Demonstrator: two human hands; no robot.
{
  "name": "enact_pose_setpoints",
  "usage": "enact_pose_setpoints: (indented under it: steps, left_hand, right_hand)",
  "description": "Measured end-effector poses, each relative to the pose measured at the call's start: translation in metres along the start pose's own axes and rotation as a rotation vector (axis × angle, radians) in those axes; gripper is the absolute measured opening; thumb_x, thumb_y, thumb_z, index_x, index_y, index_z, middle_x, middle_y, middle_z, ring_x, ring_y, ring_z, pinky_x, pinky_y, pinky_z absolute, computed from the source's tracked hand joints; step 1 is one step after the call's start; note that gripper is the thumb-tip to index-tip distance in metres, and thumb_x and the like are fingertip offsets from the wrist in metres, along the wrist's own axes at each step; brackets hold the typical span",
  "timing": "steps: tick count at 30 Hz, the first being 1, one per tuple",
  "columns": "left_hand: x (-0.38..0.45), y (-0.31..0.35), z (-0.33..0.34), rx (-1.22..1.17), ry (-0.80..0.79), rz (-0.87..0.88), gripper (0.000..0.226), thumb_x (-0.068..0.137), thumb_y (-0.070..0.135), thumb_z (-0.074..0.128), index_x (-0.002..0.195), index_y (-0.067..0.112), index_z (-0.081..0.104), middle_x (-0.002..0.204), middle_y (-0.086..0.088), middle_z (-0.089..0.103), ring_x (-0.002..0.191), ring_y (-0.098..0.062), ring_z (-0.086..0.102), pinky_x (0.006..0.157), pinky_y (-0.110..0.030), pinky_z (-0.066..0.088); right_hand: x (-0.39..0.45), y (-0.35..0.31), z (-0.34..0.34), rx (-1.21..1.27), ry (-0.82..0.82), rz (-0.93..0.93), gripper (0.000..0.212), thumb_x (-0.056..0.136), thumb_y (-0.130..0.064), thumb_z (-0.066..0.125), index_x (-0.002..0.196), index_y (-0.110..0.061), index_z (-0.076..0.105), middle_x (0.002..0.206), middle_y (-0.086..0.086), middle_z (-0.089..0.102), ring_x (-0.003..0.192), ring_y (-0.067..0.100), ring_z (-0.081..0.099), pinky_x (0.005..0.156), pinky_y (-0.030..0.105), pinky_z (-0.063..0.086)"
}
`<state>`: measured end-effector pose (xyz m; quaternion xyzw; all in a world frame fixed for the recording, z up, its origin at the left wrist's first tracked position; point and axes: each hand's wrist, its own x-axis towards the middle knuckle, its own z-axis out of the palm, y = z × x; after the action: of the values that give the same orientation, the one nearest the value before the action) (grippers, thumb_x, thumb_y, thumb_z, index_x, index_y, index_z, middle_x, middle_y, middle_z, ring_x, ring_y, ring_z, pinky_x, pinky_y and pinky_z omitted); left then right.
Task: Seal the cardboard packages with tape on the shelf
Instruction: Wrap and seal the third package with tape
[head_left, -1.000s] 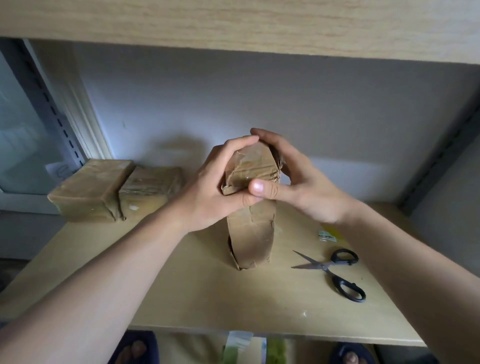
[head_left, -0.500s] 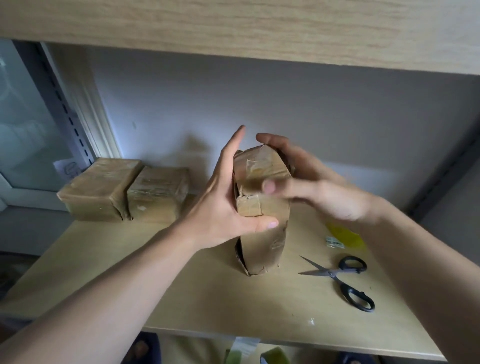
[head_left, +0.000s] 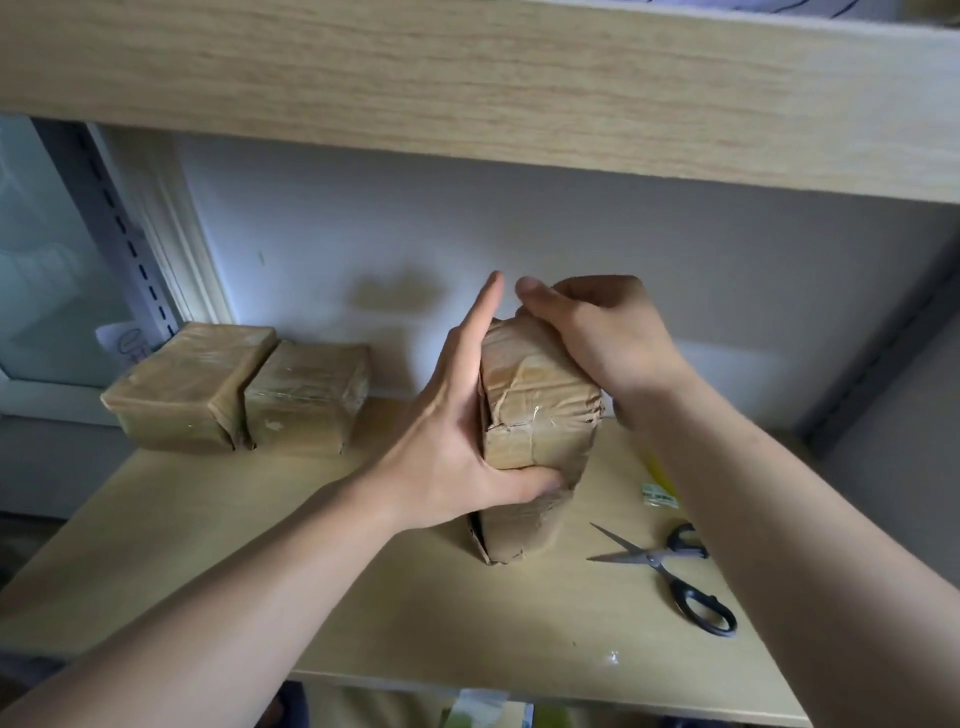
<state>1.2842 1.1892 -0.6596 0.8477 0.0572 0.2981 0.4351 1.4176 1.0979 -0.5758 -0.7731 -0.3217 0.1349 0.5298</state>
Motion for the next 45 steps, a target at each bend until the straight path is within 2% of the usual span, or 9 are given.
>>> enact_pose_setpoints:
  steps: [3, 6, 10, 16, 22, 27, 32, 37, 45]
  left_hand:
    - [0.000, 0.001, 0.003, -0.033, 0.019, -0.012, 0.149, 0.065, 0.014, 0.096, 0.155, 0.044, -0.018, 0.149, 0.009, 0.048, 0.137, -0.001, 0.048, 0.114, -0.017, 0.036]
    - [0.005, 0.002, 0.011, 0.013, 0.054, -0.011, 0.148, 0.065, 0.030, 0.095, 0.150, 0.046, -0.025, 0.146, 0.013, 0.047, 0.135, -0.002, 0.049, 0.109, -0.017, 0.041]
    - [0.012, 0.008, 0.021, 0.155, 0.084, 0.080, 0.137, 0.059, 0.053, 0.083, 0.160, 0.027, -0.008, 0.152, 0.038, 0.012, 0.148, 0.007, 0.019, 0.118, -0.016, 0.027]
    - [0.009, 0.008, 0.017, 0.094, 0.153, 0.021, 0.112, 0.057, 0.048, 0.088, 0.140, 0.052, 0.014, 0.134, -0.001, 0.053, 0.124, -0.019, 0.057, 0.096, -0.043, 0.052]
    - [-0.001, 0.015, 0.018, 0.158, 0.180, -0.094, 0.119, 0.053, 0.049, 0.091, 0.146, 0.044, 0.016, 0.140, 0.016, 0.038, 0.127, -0.009, 0.051, 0.103, -0.041, 0.050]
    - [-0.015, 0.016, 0.003, 0.263, 0.127, -0.028, 0.125, 0.058, 0.058, 0.090, 0.156, 0.035, 0.016, 0.146, 0.014, 0.030, 0.135, -0.004, 0.040, 0.108, -0.014, 0.033]
    - [-0.015, 0.021, -0.017, 0.185, 0.162, -0.225, 0.121, 0.043, 0.075, 0.082, 0.143, 0.047, 0.021, 0.142, 0.016, 0.040, 0.131, -0.002, 0.043, 0.110, -0.030, 0.041]
    - [-0.010, 0.055, -0.067, 0.517, -0.198, -0.325, 0.133, 0.035, 0.075, 0.090, 0.145, 0.065, 0.015, 0.136, 0.015, 0.040, 0.130, -0.008, 0.040, 0.103, -0.033, 0.040]
    - [-0.012, 0.063, -0.030, 0.880, -0.087, -0.157, 0.109, 0.047, 0.082, 0.069, 0.133, 0.025, 0.036, 0.124, 0.006, 0.048, 0.119, -0.019, 0.047, 0.097, -0.043, 0.048]
  right_hand:
    - [-0.022, -0.010, -0.010, -0.018, -0.107, -0.019, 0.049, 0.097, -0.059, 0.056, 0.101, -0.014, 0.076, 0.099, 0.000, 0.078, 0.097, 0.018, 0.073, 0.093, 0.036, 0.057]
    - [-0.035, -0.015, -0.003, -0.606, -0.113, -0.336, 0.060, 0.098, -0.068, 0.037, 0.126, -0.022, 0.065, 0.130, 0.001, 0.064, 0.124, 0.021, 0.057, 0.096, 0.034, 0.046]
    - [-0.031, -0.018, 0.013, -0.928, 0.004, -0.366, 0.056, 0.101, -0.060, 0.026, 0.115, -0.018, 0.060, 0.107, 0.007, 0.045, 0.123, 0.033, 0.042, 0.080, 0.039, 0.034]
    - [0.003, -0.035, 0.027, -1.094, -0.092, -0.418, 0.066, 0.102, -0.057, 0.013, 0.117, -0.016, 0.063, 0.118, 0.013, 0.062, 0.111, 0.035, 0.049, 0.081, 0.036, 0.029]
    - [0.032, -0.046, 0.035, -0.963, 0.047, -0.334, 0.059, 0.108, -0.055, 0.027, 0.117, -0.012, 0.066, 0.120, 0.014, 0.067, 0.115, 0.035, 0.061, 0.081, 0.034, 0.036]
    - [0.026, -0.029, 0.002, -0.266, 0.090, -0.099, 0.066, 0.106, -0.055, 0.033, 0.078, -0.011, 0.074, 0.081, 0.007, 0.078, 0.087, 0.025, 0.074, 0.085, 0.035, 0.055]
    - [-0.058, 0.012, 0.009, -0.109, 0.006, -0.126, 0.055, 0.103, -0.065, 0.027, 0.104, -0.023, 0.062, 0.096, -0.009, 0.068, 0.100, 0.019, 0.062, 0.089, 0.038, 0.046]
    - [-0.043, 0.007, 0.023, -0.030, -0.094, -0.065, 0.033, 0.103, -0.025, 0.039, 0.081, -0.003, 0.051, 0.074, -0.003, 0.049, 0.077, 0.019, 0.046, 0.072, 0.036, 0.036]
    - [-0.019, -0.003, 0.035, 0.054, -0.099, 0.133, 0.039, 0.098, -0.033, 0.046, 0.061, -0.020, 0.041, 0.061, -0.001, 0.041, 0.063, 0.025, 0.039, 0.072, 0.037, 0.033]
